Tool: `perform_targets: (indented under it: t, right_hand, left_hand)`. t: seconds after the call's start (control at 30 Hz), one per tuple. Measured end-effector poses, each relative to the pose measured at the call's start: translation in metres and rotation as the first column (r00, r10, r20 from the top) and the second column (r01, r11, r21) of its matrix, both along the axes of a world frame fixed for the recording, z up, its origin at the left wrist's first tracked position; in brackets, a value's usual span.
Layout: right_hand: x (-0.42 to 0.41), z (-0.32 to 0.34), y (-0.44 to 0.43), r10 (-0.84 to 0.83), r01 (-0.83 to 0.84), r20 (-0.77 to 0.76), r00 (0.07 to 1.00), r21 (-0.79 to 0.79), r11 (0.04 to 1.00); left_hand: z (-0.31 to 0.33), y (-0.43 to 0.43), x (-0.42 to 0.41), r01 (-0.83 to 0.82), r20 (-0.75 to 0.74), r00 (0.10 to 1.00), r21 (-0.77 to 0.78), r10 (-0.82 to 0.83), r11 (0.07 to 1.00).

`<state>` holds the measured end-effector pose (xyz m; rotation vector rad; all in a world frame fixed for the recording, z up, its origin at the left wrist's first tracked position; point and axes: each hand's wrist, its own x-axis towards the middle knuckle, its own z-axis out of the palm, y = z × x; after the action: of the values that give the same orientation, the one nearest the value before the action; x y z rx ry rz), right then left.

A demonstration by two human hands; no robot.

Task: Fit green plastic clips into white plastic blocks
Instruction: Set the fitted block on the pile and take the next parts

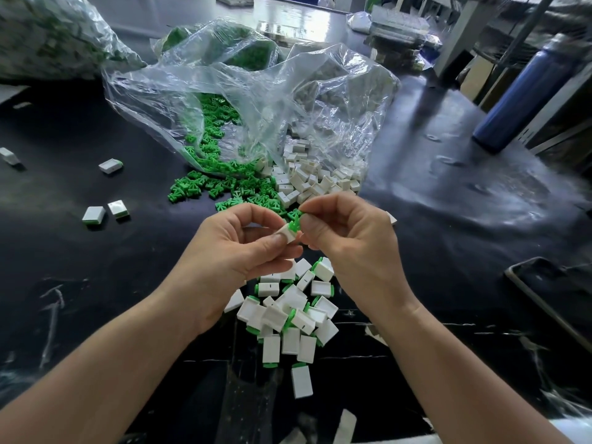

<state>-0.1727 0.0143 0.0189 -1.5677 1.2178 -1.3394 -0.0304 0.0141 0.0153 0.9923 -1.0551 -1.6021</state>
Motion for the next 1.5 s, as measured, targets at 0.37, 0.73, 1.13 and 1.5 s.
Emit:
perform_targets:
  t: [0.37,0.73,1.13,1.5]
  right_hand:
    - [-0.0008,-0.0010,-0.0004,-0.021,0.021,-0.042,0.999,0.006,1.000]
    - [-0.0012,-0.0009,0.0000,0.005,-0.007,-0.125,0.992,-0.012,1.000]
    - [0.0013,-0.0010,0.0015,0.007,-0.010,-0.053,0.999,-0.045,0.999]
    - [-0.0029,0.0024,0.0013,0.111,-0.183,0.236,0.965,0.311,0.933]
  left_hand:
    - [0.0002,0.0039,-0.0034,0.010,0.107,0.994,-0.089,0.000,0.996]
    - [-0.0023,0.0071,-0.0035,0.009,0.157,0.987,-0.188,0.021,0.982]
    - [-0.0010,0.0084,-0.0085,-0.055,0.075,0.995,-0.203,0.071,0.978]
    - [-0.0004,0.0066,-0.0055,-0.099,0.186,0.966,-0.372,0.179,0.923]
